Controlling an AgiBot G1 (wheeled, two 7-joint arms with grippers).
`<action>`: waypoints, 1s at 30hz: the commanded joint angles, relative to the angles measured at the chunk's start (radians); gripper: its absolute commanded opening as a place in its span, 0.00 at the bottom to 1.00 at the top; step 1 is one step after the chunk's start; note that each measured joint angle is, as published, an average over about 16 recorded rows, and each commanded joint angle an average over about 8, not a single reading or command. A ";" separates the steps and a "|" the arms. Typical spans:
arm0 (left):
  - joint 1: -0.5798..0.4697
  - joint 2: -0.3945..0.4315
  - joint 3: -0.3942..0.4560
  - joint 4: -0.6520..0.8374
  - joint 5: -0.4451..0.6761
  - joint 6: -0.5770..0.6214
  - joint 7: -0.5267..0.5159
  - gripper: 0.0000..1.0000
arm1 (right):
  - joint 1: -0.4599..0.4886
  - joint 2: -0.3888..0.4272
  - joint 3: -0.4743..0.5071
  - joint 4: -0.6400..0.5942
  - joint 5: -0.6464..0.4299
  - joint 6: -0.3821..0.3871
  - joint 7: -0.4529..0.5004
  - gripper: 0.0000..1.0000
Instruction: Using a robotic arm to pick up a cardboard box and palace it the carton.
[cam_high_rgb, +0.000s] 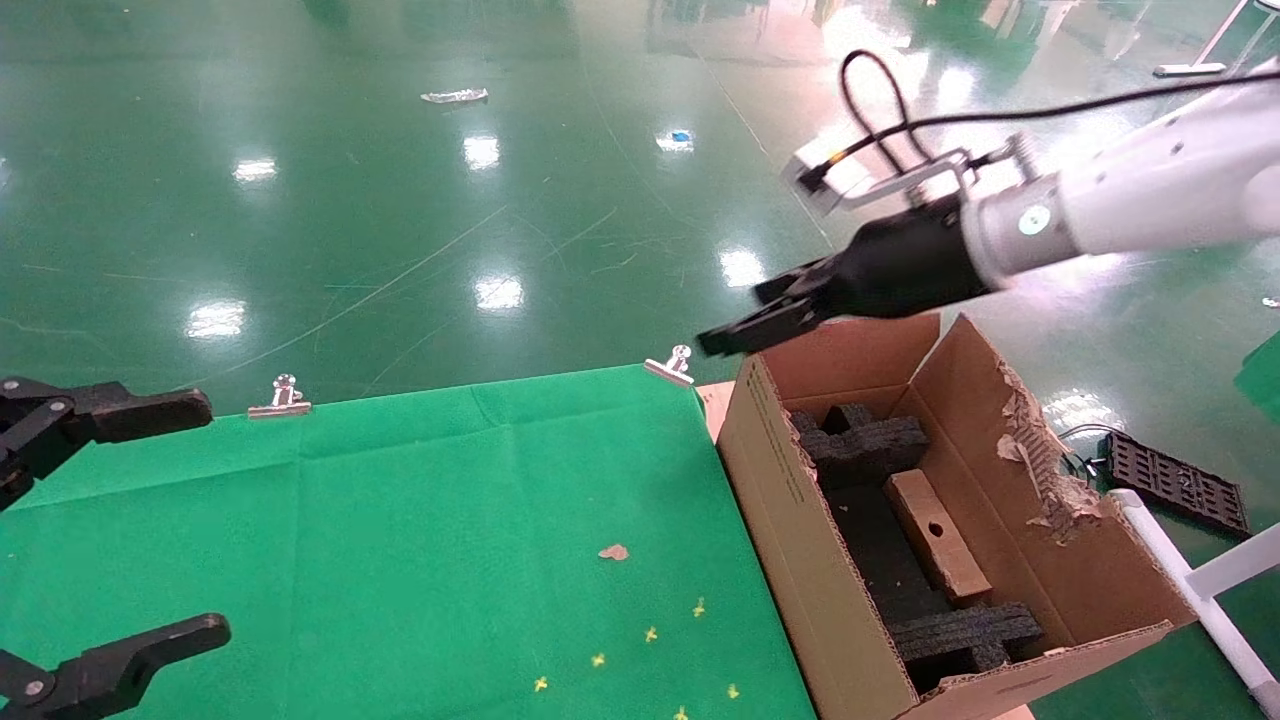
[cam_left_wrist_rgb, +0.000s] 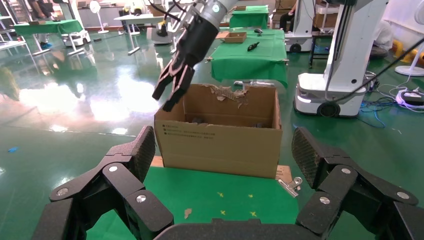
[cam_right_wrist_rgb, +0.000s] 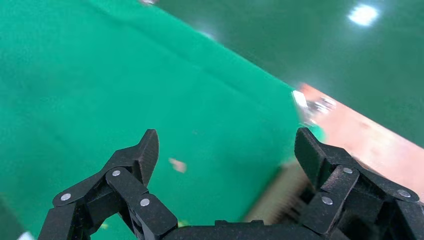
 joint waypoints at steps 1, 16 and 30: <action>0.000 0.000 0.000 0.000 0.000 0.000 0.000 1.00 | -0.040 0.008 0.046 0.036 0.017 -0.007 -0.016 1.00; 0.000 0.000 0.001 0.000 -0.001 0.000 0.000 1.00 | -0.343 0.071 0.391 0.307 0.144 -0.058 -0.140 1.00; 0.000 -0.001 0.002 0.000 -0.001 -0.001 0.001 1.00 | -0.627 0.130 0.715 0.563 0.263 -0.105 -0.256 1.00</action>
